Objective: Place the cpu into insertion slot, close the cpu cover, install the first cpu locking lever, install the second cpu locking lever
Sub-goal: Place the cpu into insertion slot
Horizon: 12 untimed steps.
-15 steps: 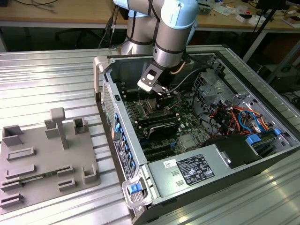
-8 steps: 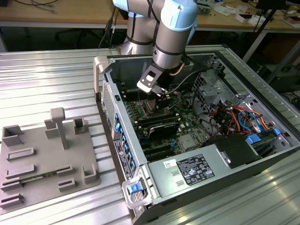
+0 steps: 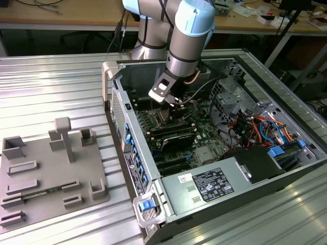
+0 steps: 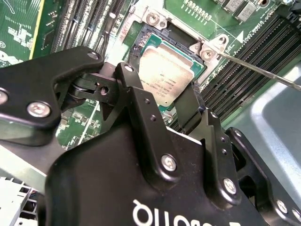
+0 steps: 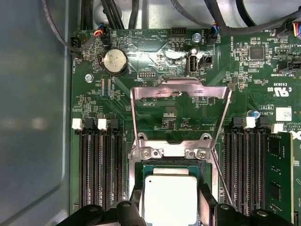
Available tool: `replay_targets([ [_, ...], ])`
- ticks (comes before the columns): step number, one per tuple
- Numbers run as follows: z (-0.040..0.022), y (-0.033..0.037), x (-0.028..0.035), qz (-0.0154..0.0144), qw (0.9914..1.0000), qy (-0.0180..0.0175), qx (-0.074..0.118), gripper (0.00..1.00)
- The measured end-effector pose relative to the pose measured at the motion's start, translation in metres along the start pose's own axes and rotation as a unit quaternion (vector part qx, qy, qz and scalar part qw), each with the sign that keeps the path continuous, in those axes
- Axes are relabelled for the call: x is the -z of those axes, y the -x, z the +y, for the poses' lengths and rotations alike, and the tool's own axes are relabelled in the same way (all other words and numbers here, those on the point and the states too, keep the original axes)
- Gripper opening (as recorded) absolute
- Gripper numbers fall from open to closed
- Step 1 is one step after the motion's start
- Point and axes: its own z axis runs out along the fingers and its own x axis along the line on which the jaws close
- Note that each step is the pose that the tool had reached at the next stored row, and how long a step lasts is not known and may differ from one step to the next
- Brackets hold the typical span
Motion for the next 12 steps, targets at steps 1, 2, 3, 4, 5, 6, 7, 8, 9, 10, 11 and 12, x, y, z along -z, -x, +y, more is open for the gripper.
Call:
replay_targets([
  [1, -0.0001, 0.0001, -0.0002, -0.0001, 1.0, -0.0005, 0.0, 0.55],
  [2, -0.0001, 0.0002, -0.0003, -0.0001, 1.0, -0.0007, 0.0, 0.55],
  [3, 0.0, 0.0002, -0.0005, -0.0001, 1.0, -0.0007, 0.0, 0.55],
  [4, 0.0, 0.0003, -0.0007, -0.0001, 1.0, -0.0007, 0.0, 0.55],
  [5, 0.0002, 0.0003, -0.0008, -0.0001, 1.0, -0.0007, 0.0, 0.55],
  [6, 0.0002, 0.0005, -0.0009, 0.0, 1.0, -0.0006, 0.0, 0.55],
  [7, 0.0002, 0.0008, -0.0009, 0.0, 1.0, -0.0006, 0.0, 0.55],
  [8, 0.0002, 0.0009, -0.0009, -0.0001, 1.0, -0.0006, 0.0, 0.55],
  [9, 0.0002, 0.001, -0.0009, -0.0001, 1.0, -0.0007, 0.0, 0.55],
  [10, 0.0002, 0.001, -0.001, -0.0001, 1.0, -0.0007, 0.0, 0.55],
  [11, 0.0001, 0.0011, -0.0012, -0.0001, 1.0, -0.0007, 0.0, 0.55],
  [12, 0.0001, 0.0011, -0.0013, -0.0002, 1.0, -0.0007, 0.0, 0.55],
])
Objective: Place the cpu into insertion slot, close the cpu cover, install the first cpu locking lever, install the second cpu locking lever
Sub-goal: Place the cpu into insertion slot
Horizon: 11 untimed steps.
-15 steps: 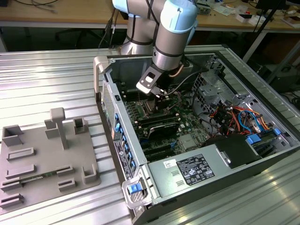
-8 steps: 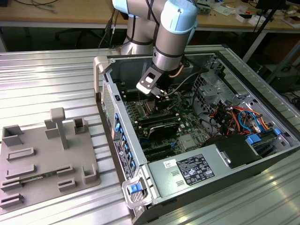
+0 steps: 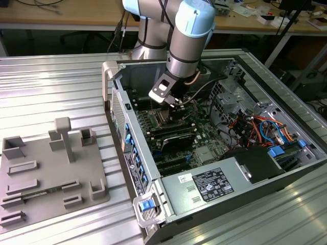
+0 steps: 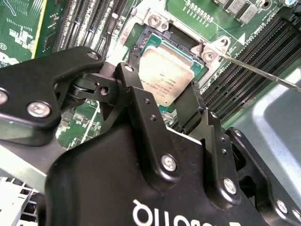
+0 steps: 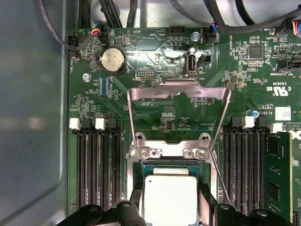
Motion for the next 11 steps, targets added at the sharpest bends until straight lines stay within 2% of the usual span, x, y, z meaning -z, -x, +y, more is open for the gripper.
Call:
replay_targets([
  [11, 0.0, -0.0001, -0.0006, 0.0001, 1.0, 0.0001, 0.0, 0.55],
])
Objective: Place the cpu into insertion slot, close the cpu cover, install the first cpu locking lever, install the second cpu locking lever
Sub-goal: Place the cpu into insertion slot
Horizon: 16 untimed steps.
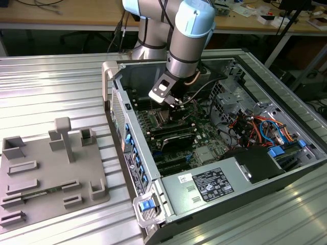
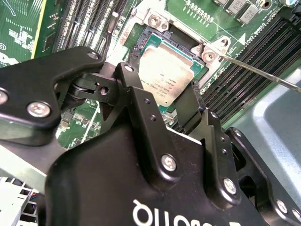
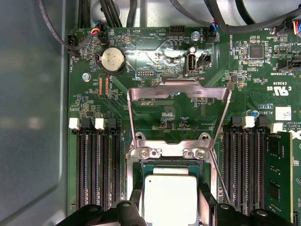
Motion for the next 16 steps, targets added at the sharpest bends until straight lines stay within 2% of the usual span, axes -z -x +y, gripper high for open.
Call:
replay_targets([
  [16, 0.0, 0.0, -0.0003, 0.0, 1.0, 0.0, 0.0, 0.55],
])
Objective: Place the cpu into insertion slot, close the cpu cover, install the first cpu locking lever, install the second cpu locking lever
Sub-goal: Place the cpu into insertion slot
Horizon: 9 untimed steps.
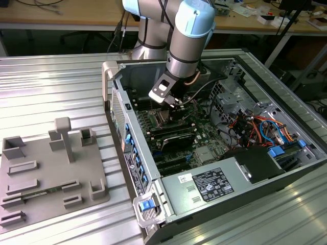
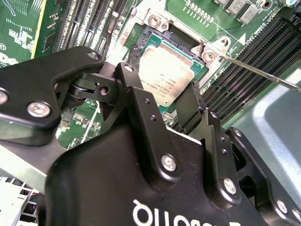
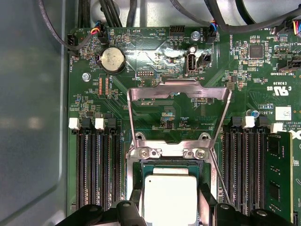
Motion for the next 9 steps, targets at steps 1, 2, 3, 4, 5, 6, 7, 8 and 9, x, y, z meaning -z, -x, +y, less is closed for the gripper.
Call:
replay_targets([
  [1, 0.0, 0.0, 0.0, 0.0, 1.0, 0.0, 0.0, 0.55],
  [2, 0.0, 0.0, 0.0, 0.0, 1.0, 0.0, 0.0, 0.55],
  [3, 0.0, 0.0, -0.0001, 0.0, 1.0, 0.0, 0.0, 0.55],
  [4, 0.0, 0.0, -0.0001, 0.0, 1.0, 0.0, 0.0, 0.55],
  [5, 0.0, 0.0, -0.0001, 0.0, 1.0, 0.0, 0.0, 0.55],
  [6, 0.0, 0.0, -0.0001, 0.0, 1.0, 0.0, 0.0, 0.55],
  [7, 0.0, 0.0, -0.0001, 0.0, 1.0, 0.0, 0.0, 0.55],
  [8, 0.0, 0.0, -0.0002, 0.0, 1.0, 0.0, 0.0, 0.55],
  [9, 0.0, 0.0, -0.0002, 0.0, 1.0, 0.0, 0.0, 0.55],
])
